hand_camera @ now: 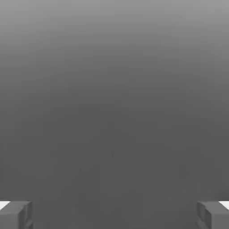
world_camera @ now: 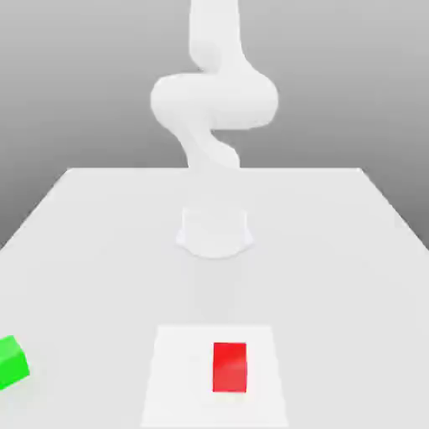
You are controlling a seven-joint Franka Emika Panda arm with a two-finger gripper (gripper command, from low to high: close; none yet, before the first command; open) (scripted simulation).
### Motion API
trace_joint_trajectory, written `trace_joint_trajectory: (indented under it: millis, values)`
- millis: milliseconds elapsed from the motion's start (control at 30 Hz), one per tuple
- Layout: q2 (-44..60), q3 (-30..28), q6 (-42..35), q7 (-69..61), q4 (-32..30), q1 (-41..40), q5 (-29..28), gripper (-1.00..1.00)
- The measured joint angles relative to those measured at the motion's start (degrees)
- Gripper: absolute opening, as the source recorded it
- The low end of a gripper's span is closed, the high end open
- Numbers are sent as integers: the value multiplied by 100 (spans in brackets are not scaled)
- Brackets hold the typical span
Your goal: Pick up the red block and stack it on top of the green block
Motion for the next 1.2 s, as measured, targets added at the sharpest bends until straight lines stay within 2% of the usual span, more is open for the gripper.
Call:
trace_joint_trajectory:
  millis: [700,900,933,1200]
  values:
    - [4398,214,2251,410,-1800,53,-57,0]
    - [5645,130,3255,530,-1716,111,-199,0]
    - [5757,115,3350,538,-1700,124,-209,-100]
    - [5596,153,3217,543,-1725,87,-213,-100]
